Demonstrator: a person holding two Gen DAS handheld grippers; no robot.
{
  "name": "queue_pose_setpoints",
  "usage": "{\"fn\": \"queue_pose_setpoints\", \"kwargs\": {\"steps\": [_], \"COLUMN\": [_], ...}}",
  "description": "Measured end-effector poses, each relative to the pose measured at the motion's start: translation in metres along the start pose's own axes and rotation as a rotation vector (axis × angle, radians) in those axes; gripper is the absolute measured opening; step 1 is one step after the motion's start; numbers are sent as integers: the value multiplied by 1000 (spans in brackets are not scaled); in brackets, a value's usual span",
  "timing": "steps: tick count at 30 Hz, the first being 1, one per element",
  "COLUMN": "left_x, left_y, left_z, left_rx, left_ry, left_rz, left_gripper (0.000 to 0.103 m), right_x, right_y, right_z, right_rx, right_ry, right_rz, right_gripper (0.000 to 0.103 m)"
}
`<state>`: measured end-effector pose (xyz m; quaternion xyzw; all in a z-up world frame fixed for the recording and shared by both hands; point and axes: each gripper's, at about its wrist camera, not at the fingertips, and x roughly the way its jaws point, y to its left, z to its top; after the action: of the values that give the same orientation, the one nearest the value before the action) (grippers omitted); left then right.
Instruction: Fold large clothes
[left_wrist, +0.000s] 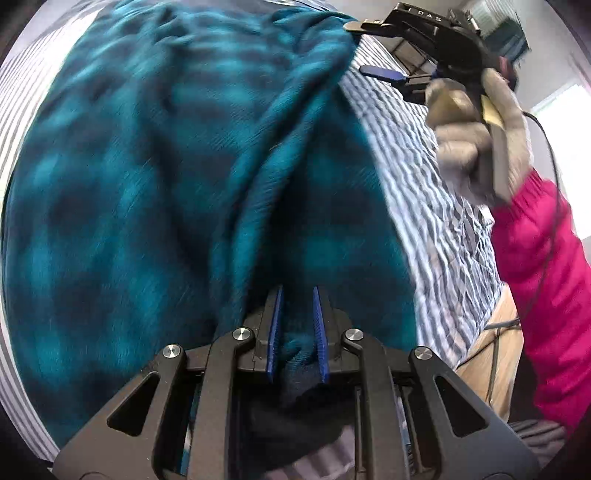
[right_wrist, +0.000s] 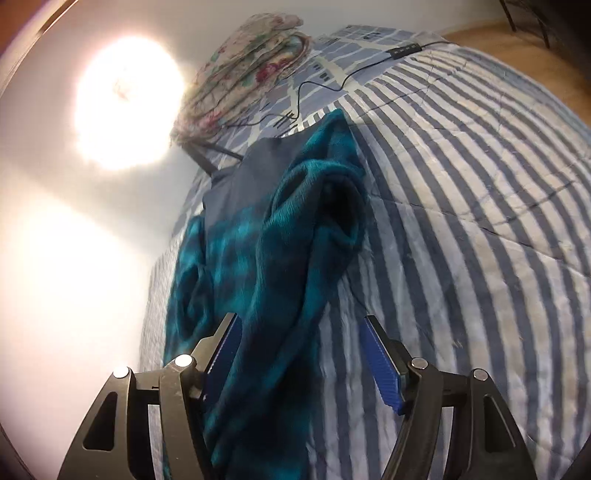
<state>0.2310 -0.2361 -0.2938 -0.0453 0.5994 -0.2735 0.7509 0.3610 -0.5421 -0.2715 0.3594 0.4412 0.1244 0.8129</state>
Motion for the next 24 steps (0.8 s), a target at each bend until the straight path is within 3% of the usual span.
{"fn": "queue_pose_setpoints", "kwargs": {"steps": [7, 8, 10, 13, 17, 24], "left_x": [-12, -13, -18, -35, -59, -80], "left_y": [-5, -8, -8, -3, 12, 13], "left_z": [-9, -11, -11, -13, -15, -20], "left_rx": [13, 20, 17, 6, -34, -27], "left_ry": [-60, -63, -72, -107, -149, -202], "left_rz": [-14, -19, -41, -65, -105, -91], "left_gripper": [15, 15, 15, 15, 15, 15], "right_x": [24, 23, 24, 24, 32, 95], "right_y": [-4, -3, 6, 36, 93, 178], "right_z": [24, 26, 33, 37, 36, 19], "right_rx": [61, 60, 25, -106, -330, -606], "right_ry": [-50, -62, -63, -64, -67, 7], "right_rz": [-12, -17, -61, -129, -253, -384], "right_gripper": [69, 65, 36, 19, 16, 14]}}
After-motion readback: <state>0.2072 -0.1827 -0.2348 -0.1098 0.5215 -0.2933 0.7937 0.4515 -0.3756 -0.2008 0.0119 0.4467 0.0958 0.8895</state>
